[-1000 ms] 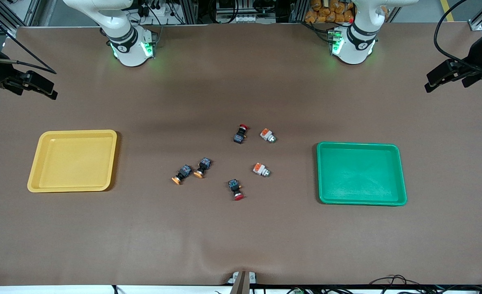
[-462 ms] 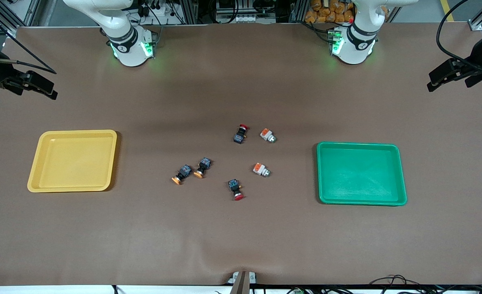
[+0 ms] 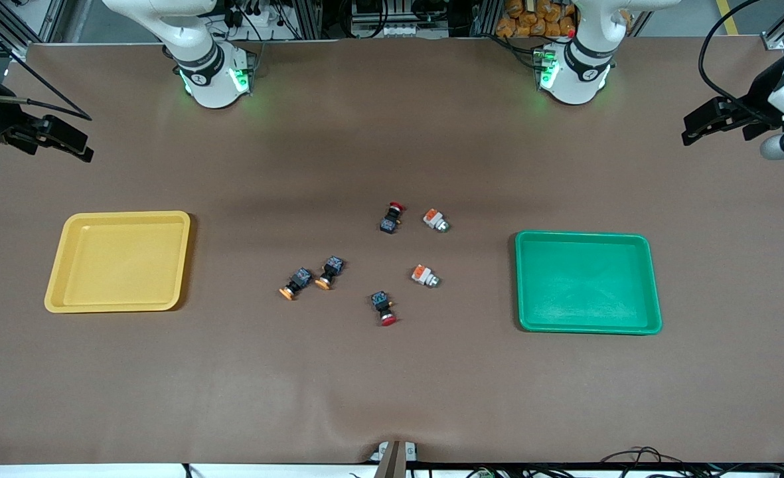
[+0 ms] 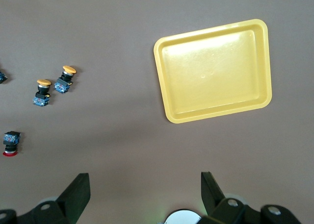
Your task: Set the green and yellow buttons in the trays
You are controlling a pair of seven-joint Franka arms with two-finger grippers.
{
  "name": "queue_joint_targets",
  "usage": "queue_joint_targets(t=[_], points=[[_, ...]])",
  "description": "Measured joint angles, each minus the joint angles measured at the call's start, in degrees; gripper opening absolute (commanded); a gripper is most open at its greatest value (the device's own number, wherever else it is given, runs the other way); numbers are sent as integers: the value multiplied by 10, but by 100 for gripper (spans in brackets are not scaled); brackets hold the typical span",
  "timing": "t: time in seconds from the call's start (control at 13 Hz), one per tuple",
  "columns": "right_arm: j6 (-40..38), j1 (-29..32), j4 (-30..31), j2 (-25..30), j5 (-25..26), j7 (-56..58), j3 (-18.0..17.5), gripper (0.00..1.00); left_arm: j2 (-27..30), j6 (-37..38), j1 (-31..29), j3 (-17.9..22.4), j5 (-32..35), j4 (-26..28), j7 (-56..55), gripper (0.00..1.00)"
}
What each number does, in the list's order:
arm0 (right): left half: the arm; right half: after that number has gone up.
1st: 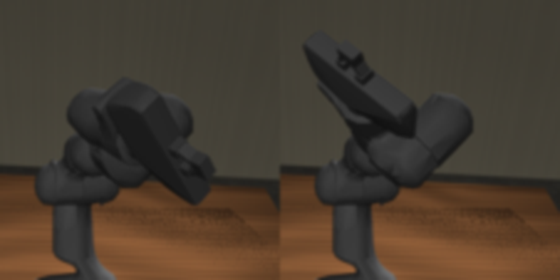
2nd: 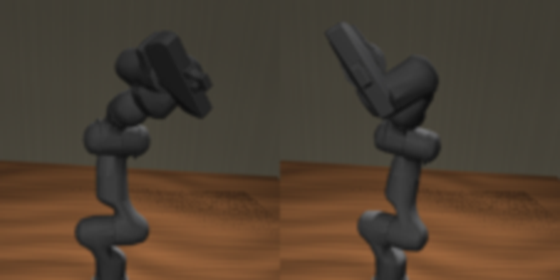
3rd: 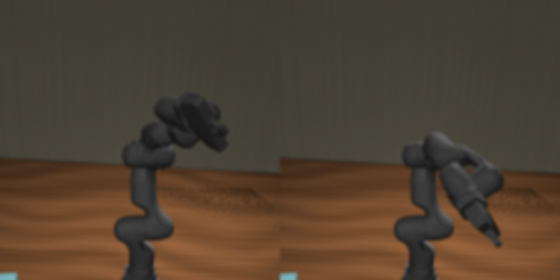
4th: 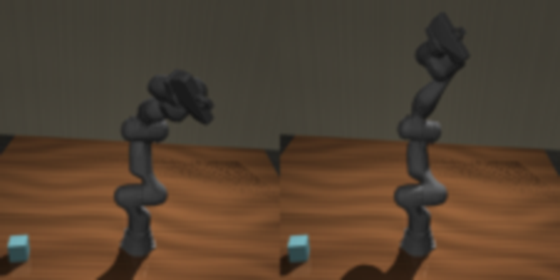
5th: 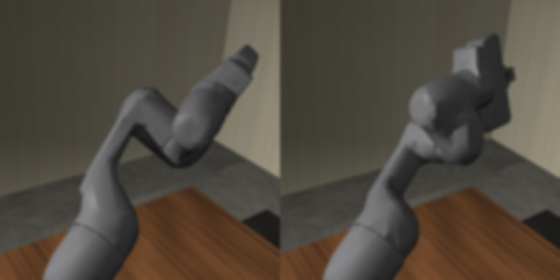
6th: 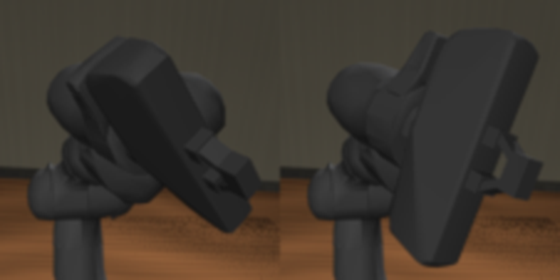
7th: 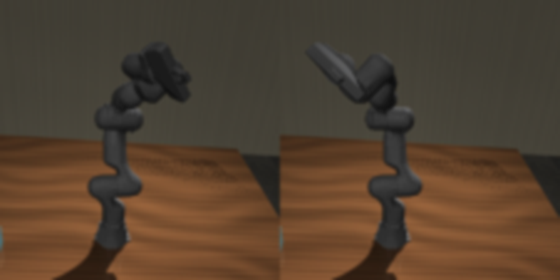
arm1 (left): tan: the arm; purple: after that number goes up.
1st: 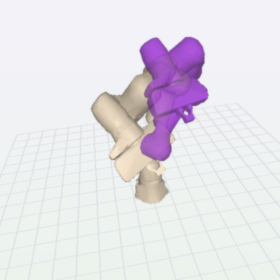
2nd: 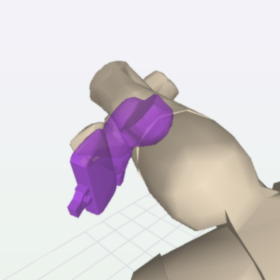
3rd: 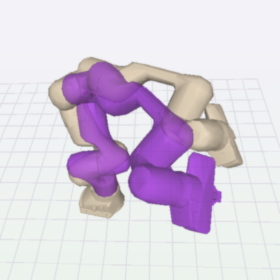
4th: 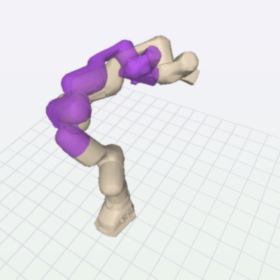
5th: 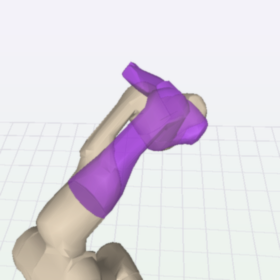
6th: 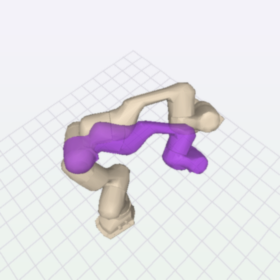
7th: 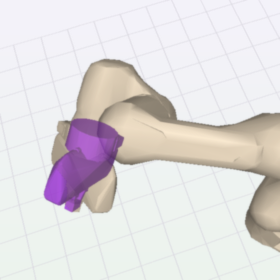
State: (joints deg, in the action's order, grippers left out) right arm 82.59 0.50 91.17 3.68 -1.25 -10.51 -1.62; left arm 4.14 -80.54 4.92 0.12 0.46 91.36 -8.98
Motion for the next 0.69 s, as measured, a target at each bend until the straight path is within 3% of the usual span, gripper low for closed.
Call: queue_joint_targets(t=[0.38, 0.69], points=[[0, 0, 0, 0, 0, 0, 0, 100, -3, -11, 1, -38, -3, 65, -20, 100], [0, 0, 0, -1, 0, -1, 0, 100, -4, -63, 1, -70, -5, 118, -69, 100]])
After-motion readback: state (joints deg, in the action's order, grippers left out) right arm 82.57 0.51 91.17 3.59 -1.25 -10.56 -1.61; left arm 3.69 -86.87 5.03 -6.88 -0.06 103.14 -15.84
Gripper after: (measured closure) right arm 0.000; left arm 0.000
